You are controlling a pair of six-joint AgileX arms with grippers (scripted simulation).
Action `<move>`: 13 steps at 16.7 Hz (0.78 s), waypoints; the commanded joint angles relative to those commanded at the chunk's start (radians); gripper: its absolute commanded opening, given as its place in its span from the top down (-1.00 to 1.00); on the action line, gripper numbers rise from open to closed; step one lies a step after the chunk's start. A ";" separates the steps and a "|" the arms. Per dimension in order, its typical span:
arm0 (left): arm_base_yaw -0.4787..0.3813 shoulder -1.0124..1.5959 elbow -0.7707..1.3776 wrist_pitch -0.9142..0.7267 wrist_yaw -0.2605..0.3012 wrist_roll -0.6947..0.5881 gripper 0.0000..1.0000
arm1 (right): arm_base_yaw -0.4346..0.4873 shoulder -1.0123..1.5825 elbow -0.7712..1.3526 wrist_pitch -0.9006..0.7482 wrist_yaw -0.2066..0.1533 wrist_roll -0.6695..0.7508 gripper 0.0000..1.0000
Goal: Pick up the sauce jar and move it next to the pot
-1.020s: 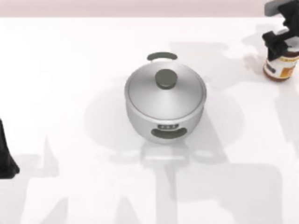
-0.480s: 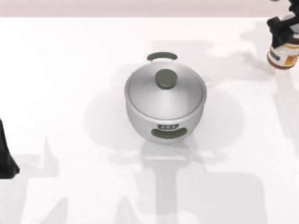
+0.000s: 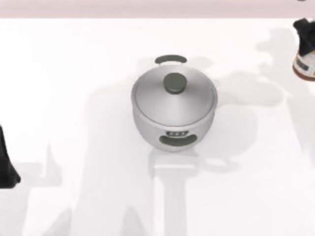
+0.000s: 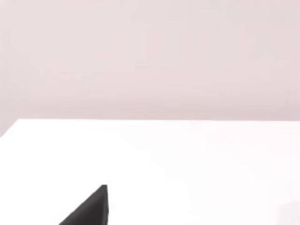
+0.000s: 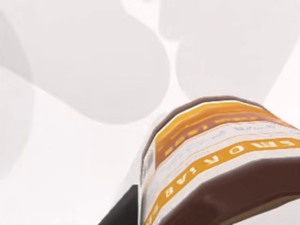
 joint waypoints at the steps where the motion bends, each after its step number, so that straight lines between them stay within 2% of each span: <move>1: 0.000 0.000 0.000 0.000 0.000 0.000 -1.00 | 0.001 -0.054 -0.080 0.022 -0.001 0.000 1.00; 6: 0.000 0.000 0.000 0.000 0.000 0.000 -1.00 | 0.005 -0.245 -0.325 0.100 -0.004 -0.002 1.00; 13: 0.000 0.000 0.000 0.000 0.000 0.000 -1.00 | 0.000 -0.263 -0.347 0.108 -0.004 0.002 1.00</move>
